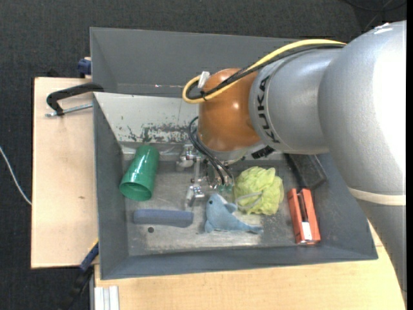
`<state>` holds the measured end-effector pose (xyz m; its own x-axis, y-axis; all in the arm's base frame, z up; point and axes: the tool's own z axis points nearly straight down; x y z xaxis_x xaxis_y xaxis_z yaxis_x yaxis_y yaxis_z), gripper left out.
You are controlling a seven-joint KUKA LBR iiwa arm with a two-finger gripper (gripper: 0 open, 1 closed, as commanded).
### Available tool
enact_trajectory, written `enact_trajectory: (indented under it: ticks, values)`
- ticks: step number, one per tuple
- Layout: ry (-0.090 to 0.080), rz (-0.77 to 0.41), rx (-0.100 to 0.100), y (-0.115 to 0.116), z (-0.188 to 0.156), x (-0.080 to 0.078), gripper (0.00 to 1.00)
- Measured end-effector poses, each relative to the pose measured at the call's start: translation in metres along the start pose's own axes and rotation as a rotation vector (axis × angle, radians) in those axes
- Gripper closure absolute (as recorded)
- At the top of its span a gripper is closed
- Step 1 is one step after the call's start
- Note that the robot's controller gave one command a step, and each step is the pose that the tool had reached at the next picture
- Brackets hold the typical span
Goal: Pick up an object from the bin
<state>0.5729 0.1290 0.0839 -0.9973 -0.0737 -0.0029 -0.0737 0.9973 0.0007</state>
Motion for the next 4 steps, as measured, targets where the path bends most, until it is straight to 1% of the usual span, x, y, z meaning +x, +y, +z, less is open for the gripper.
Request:
enact_trajectory:
  ticks: [1, 2, 3, 4]
  values:
    - [-0.002, 0.159, -0.003, 0.004, 0.012, 0.008, 0.0]
    - [-0.006, 0.324, -0.006, 0.002, 0.011, 0.018, 0.0]
    - [-0.009, 0.111, -0.002, -0.004, 0.01, 0.039, 0.0]
    - [-0.01, -0.055, -0.002, -0.014, 0.01, 0.052, 0.0]
